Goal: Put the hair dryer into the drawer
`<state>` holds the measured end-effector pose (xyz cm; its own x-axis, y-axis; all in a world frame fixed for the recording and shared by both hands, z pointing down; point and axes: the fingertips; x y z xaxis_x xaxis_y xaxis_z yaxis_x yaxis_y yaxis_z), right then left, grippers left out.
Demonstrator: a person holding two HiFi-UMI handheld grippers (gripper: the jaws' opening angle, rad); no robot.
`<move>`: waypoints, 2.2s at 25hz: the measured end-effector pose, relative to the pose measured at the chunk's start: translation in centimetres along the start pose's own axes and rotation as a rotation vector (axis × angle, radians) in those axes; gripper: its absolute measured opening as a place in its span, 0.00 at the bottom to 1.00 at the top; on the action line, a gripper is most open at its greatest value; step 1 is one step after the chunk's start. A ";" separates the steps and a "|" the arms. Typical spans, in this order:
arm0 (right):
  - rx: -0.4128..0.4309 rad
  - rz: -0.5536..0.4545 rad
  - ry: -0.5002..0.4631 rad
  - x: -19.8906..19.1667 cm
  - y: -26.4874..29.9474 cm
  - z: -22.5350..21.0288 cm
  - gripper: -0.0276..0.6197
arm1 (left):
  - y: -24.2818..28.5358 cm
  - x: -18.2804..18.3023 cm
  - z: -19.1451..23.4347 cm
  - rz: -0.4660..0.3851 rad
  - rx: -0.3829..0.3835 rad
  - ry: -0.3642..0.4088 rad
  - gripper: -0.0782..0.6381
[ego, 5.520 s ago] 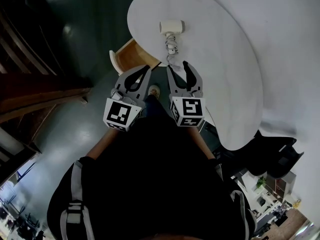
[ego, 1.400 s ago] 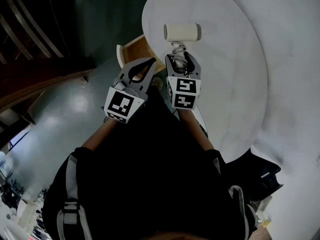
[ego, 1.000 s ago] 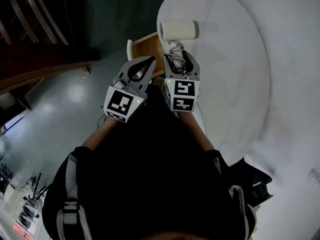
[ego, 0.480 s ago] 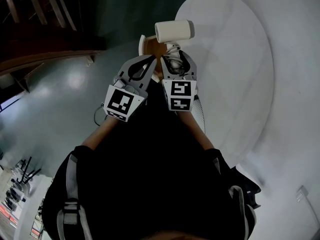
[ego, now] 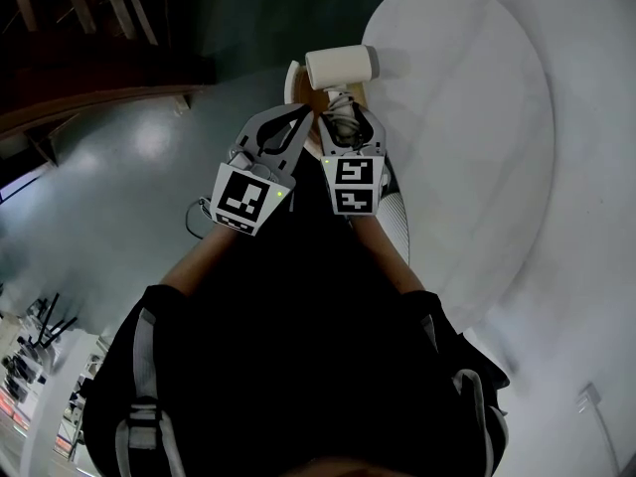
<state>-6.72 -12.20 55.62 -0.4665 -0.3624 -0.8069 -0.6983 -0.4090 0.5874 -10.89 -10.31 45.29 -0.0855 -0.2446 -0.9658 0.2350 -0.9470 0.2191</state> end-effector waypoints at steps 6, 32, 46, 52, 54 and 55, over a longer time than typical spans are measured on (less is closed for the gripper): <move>0.020 0.060 -0.014 -3.2 1.6 0.1 0.45 | 0.5 -1.7 0.4 0.033 0.003 0.001 0.12; 0.093 0.368 0.007 -16.1 7.9 -0.7 0.45 | 2.6 -7.5 1.1 0.148 -0.020 -0.026 0.12; 0.111 0.540 0.068 -18.9 9.4 -0.1 0.45 | 2.2 -10.6 3.2 0.239 -0.017 -0.032 0.12; 0.115 0.578 0.066 -19.6 9.8 0.1 0.45 | 2.1 -11.3 3.4 0.257 -0.025 -0.034 0.12; 0.116 0.585 0.063 -19.8 9.9 0.1 0.45 | 2.1 -11.4 3.4 0.260 -0.024 -0.037 0.12; 0.114 0.587 0.062 -19.8 9.9 0.2 0.45 | 2.0 -11.5 3.4 0.262 -0.025 -0.037 0.12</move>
<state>-4.49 -8.95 77.46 -0.7619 -0.5500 -0.3421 -0.3889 -0.0339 0.9206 -12.76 -10.12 57.29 -0.0541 -0.4888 -0.8707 0.2774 -0.8450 0.4571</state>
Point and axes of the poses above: the fingertips, and each gripper's own axes: y forward along the fingers, z to its left, x out of its top, and after that the axes turned 8 degrees about -z, right-handed
